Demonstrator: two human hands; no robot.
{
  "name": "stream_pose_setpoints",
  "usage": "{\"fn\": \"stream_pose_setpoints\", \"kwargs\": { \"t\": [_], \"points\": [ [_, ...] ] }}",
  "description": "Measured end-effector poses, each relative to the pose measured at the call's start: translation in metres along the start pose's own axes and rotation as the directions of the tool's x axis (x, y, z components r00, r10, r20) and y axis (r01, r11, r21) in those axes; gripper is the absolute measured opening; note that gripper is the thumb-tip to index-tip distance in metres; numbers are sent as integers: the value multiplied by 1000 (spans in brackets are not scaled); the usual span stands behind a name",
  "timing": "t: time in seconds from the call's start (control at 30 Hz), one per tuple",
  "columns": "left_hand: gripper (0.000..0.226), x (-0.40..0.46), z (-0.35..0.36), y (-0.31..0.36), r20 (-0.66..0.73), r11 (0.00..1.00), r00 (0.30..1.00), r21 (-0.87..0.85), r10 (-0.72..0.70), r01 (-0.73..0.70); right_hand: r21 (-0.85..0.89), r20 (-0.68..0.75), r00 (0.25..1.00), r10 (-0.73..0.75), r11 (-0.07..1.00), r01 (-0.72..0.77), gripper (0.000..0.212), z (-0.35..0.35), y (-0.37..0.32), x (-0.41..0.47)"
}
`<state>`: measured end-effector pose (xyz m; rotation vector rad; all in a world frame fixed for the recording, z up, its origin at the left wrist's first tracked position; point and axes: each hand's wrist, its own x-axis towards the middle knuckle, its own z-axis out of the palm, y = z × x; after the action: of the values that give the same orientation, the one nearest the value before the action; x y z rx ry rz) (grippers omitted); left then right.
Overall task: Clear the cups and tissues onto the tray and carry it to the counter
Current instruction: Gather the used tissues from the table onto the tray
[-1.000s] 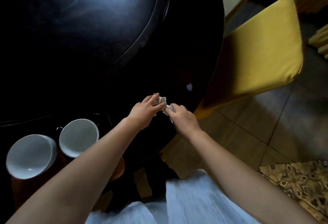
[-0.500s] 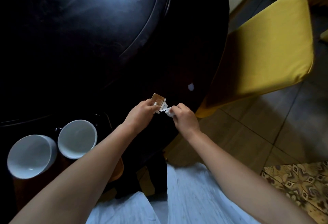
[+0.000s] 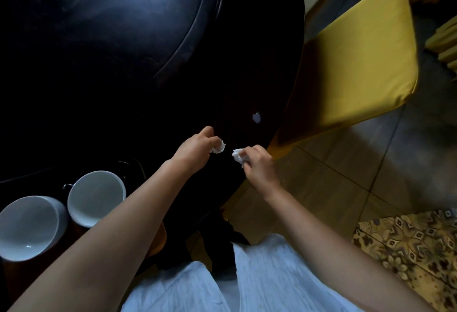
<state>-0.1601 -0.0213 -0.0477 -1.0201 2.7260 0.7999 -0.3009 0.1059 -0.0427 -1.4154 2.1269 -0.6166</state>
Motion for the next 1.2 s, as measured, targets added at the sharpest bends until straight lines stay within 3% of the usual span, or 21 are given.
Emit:
{"fn": "stream_pose_setpoints", "kwargs": {
  "t": [0.5,0.73,0.97,1.2],
  "points": [
    [25,-22,10,5,-265,990,964,-140,-14,-24,44,-81,995,-63,997,67,20,-7,-1,-3],
    [28,-107,-18,28,-486,981,869,-192,-91,-5,75,-145,971,-191,976,204,19,-1,-42,-13],
    [26,-226,-6,0,-491,971,843,-194,-218,138,107,-91,913,-398,908,406,21,27,-88,-61],
    [21,-306,23,-60,-449,930,818,-248,-359,272,103,45,860,-507,859,501,17,89,-129,-105]
  ]
}}
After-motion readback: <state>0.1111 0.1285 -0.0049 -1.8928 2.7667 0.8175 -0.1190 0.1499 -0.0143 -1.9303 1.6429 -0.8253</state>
